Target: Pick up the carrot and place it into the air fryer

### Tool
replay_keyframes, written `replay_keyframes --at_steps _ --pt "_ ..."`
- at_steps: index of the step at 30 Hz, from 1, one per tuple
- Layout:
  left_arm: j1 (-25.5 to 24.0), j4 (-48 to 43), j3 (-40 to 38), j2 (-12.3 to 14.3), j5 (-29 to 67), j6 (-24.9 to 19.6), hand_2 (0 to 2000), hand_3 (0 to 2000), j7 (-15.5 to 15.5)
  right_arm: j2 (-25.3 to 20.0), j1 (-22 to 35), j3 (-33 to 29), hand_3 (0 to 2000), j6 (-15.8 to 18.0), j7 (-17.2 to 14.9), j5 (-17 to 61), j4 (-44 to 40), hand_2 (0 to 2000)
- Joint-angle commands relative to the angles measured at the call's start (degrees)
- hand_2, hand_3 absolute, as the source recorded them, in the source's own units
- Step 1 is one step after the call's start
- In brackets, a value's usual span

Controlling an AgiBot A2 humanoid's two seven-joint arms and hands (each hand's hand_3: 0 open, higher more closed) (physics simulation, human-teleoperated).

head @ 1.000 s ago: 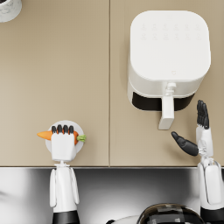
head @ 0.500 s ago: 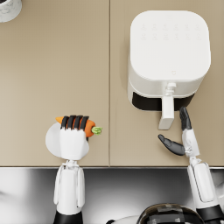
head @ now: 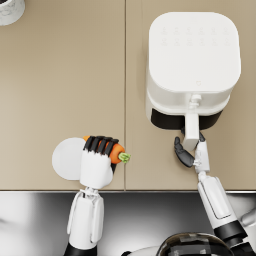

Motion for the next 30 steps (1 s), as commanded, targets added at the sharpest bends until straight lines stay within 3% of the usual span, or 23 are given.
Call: replay_keyframes --at_steps 1,3,5,8,11,12,13,14,15,16,17,18,19,20,21,22,23,24,25,26,30 --pt "0.4 -0.7 0.1 0.2 0.0 0.0 2000 2000 0.0 -2.9 5.3 10.8 1960 2.5 0.1 0.2 -15.4 2000" --pt "0.0 -1.2 0.0 0.2 0.0 0.0 2000 2000 0.0 -1.6 6.4 17.4 2000 5.7 0.2 0.2 -14.7 2000" --pt "0.1 -0.6 0.3 0.3 -0.1 0.0 2000 2000 0.0 4.3 3.6 22.0 2000 7.1 0.2 0.3 -3.5 2000" --pt "1.7 0.8 2.8 1.1 -0.1 -0.1 2000 2000 0.0 17.8 -1.8 24.5 2000 4.4 -0.3 0.2 18.4 2000" --pt "3.8 2.7 5.9 2.5 -0.1 -0.1 2000 2000 0.0 25.7 -2.9 27.1 2000 4.8 -0.6 0.0 30.7 2000" --pt "4.9 3.8 7.3 3.3 -0.1 -0.1 2000 2000 0.0 22.5 -8.9 20.1 2000 7.5 -0.4 0.0 33.7 2000" --pt "6.2 5.1 8.7 4.2 -0.1 -0.1 2000 2000 0.0 28.2 -4.3 27.3 2000 9.8 -0.4 -0.1 36.3 2000" --pt "7.8 6.0 9.7 6.1 -0.1 -0.2 2000 2000 0.1 25.5 -10.2 21.3 2000 10.4 -0.2 -0.1 39.1 2000" --pt "9.5 6.9 10.6 7.8 -0.1 -0.2 2000 2000 0.1 29.9 -6.1 27.3 2000 11.4 -0.2 -0.1 40.8 2000" --pt "11.9 8.0 11.1 10.3 -0.1 -0.2 2000 2000 0.1 27.7 -11.0 22.8 2000 12.8 0.0 -0.2 42.0 2000" --pt "14.4 9.7 12.0 13.0 -0.1 -0.3 2000 2000 0.1 27.8 -11.2 22.9 2000 13.5 -0.1 -0.2 41.2 2000" --pt "16.7 11.9 13.5 15.7 -0.1 -0.2 2000 2000 0.1 30.1 -7.8 27.3 2000 14.4 -0.1 -0.2 39.8 2000" --pt "33.0 14.9 39.8 -5.6 -0.1 0.3 2000 2000 0.0 27.2 -11.0 23.5 2000 15.3 0.0 -0.2 38.7 2000" --pt "23.7 18.4 21.6 16.2 -0.1 0.9 2000 2000 0.0 27.2 -10.9 24.7 2000 16.1 0.0 -0.2 38.2 2000" --pt "36.5 22.3 40.8 2.6 0.0 1.7 2000 2000 0.0 27.3 -10.8 25.5 2000 17.0 0.1 -0.2 37.6 2000" --pt "30.6 26.6 28.3 16.7 -0.1 2.1 2000 2000 0.1 27.2 -10.8 26.5 2000 18.3 0.3 -0.2 36.1 2000" --pt "43.5 31.0 48.0 6.4 0.0 2.4 2000 2000 0.1 26.3 -10.5 27.0 2000 20.1 0.6 -0.3 33.5 2000" --pt "36.4 34.3 35.7 17.3 -0.1 2.6 2000 2000 0.1 26.3 -10.5 27.2 2000 20.9 1.1 -0.4 32.4 2000" --pt "43.1 37.1 47.6 12.4 0.0 2.6 639 1673 0.1 25.9 -10.5 27.2 2000 21.3 1.3 -0.4 30.7 2000" --pt "38.8 38.3 41.5 16.1 -0.1 2.7 0 1347 0.1 38.3 -9.7 22.4 2000 21.6 1.5 -0.5 31.7 2000" --pt "33.0 32.6 40.2 10.8 0.0 2.6 0 40 0.1 36.6 -9.5 21.8 2000 22.8 1.7 -0.5 29.5 2000"
